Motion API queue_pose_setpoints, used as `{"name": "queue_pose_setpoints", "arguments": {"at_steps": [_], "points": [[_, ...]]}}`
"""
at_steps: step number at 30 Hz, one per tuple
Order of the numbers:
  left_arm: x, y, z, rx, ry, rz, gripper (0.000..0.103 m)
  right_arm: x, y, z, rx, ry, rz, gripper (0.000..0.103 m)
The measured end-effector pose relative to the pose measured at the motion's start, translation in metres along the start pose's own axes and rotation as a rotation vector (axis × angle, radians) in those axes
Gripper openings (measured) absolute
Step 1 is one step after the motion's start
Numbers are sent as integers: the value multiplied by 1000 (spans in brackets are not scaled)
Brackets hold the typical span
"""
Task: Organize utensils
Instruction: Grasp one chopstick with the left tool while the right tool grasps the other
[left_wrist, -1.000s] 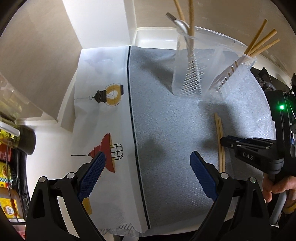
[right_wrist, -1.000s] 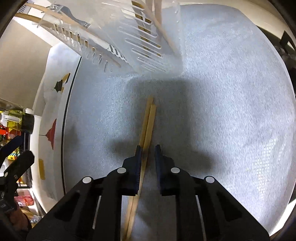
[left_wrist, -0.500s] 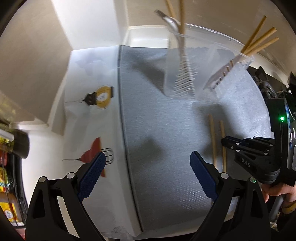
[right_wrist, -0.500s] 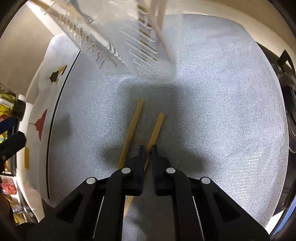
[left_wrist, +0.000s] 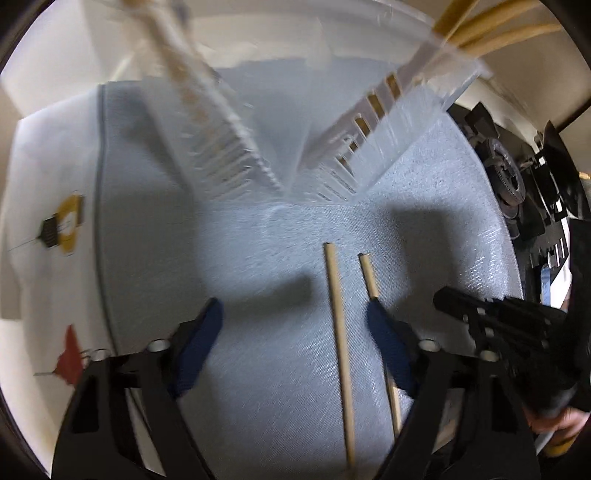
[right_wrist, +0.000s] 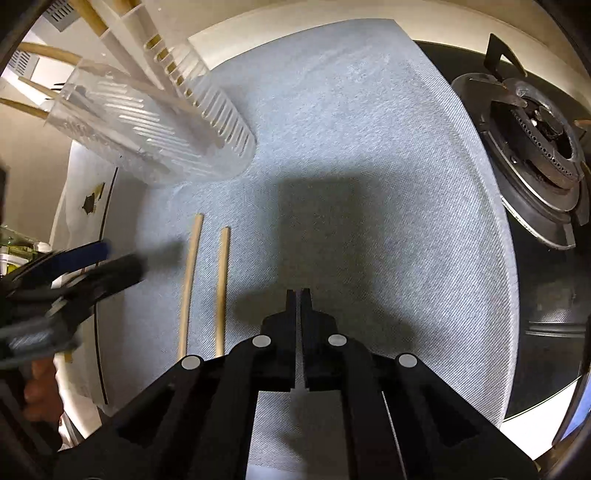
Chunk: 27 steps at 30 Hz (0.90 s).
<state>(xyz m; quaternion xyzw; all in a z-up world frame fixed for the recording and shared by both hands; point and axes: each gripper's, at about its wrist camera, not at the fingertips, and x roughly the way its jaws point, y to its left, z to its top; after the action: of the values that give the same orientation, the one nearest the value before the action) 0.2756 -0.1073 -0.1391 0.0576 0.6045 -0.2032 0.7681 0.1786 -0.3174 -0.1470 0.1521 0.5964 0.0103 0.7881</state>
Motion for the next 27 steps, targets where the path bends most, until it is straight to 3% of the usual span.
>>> {"name": "queue_pose_setpoints", "arguments": {"at_steps": [3,7,10,12,15,22,24,25,27], "points": [[15,-6,6,15,36,-15,56,-1,-5,-4,-1,9,5,5],[31,-10,13,16,86,-53,29,-1,-4,-9,-3,13,10,5],[35,-14,15,34,72,-34,23,3,2,-13,-11,19,12,5],[37,-16,16,48,66,-20,9,4,5,-14,-19,21,10,5],[38,-12,17,25,74,-47,6,3,9,-13,-28,21,14,5],[-3,13,-5,-16,-16,-23,6,9,37,-2,-78,3,62,7],[-18,19,-11,-23,-48,-23,6,14,48,3,-93,-4,66,15],[-28,22,-15,-29,-65,-29,6,16,53,5,-100,-9,65,27],[-42,23,-22,-36,-90,-34,6,23,64,8,-123,-8,50,31]]}}
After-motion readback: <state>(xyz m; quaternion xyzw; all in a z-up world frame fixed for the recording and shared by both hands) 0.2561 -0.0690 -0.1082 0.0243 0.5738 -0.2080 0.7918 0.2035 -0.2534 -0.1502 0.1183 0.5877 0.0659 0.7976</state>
